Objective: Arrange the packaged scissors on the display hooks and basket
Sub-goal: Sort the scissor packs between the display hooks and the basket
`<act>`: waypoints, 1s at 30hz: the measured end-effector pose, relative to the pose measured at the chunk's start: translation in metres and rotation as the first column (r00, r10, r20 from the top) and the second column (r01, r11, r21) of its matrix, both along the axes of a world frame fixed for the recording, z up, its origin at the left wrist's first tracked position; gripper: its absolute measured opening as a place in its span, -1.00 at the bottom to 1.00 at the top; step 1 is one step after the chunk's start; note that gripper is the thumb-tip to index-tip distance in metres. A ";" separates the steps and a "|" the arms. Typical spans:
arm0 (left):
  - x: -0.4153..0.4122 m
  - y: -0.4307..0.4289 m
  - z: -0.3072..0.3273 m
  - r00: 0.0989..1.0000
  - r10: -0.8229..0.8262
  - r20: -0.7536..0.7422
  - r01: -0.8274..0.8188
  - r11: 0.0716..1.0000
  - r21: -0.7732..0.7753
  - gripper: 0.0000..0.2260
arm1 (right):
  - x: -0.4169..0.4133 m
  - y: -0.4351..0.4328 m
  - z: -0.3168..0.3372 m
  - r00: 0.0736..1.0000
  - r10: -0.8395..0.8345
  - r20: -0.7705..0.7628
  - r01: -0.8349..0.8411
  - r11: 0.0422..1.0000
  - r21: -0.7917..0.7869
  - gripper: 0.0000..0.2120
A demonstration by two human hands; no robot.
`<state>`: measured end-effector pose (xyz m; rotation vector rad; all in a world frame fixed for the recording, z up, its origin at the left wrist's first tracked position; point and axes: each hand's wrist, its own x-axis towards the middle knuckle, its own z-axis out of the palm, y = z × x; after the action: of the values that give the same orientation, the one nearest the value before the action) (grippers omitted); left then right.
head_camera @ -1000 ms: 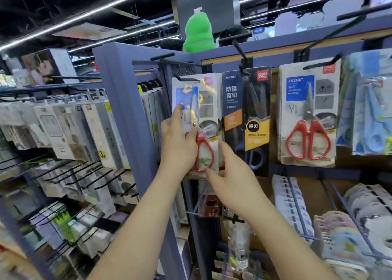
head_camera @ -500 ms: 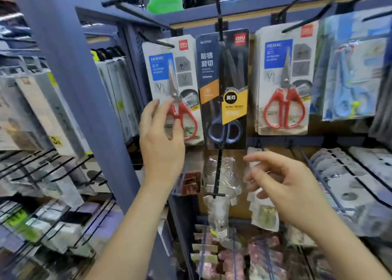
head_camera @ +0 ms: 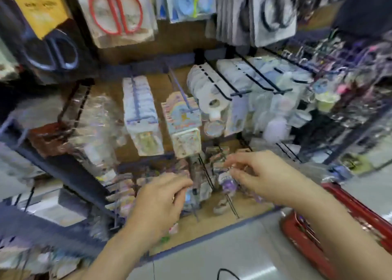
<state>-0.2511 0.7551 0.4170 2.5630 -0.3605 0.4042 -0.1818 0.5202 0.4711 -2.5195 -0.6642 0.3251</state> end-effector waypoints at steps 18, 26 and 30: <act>0.038 -0.366 -0.171 0.747 -0.330 -0.577 0.371 0.927 -0.049 -0.78 | -0.187 -0.440 -0.188 0.395 -0.875 -0.281 0.869 0.455 -0.194 -0.76; 0.132 -0.528 -0.268 0.627 -0.388 -0.675 0.507 0.862 -0.024 -0.72 | -0.136 -0.527 -0.294 0.033 -0.899 -0.436 0.986 0.102 -0.135 -0.70; 0.188 -0.599 -0.346 0.574 -0.341 -0.744 0.511 0.860 0.001 -0.64 | -0.083 -0.560 -0.380 -0.072 -0.867 -0.494 0.985 0.017 -0.174 -0.58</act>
<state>-0.0634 0.1565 0.0711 2.4613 -0.7221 -0.8799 -0.2653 -0.0396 0.0913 -1.8265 1.3112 0.2508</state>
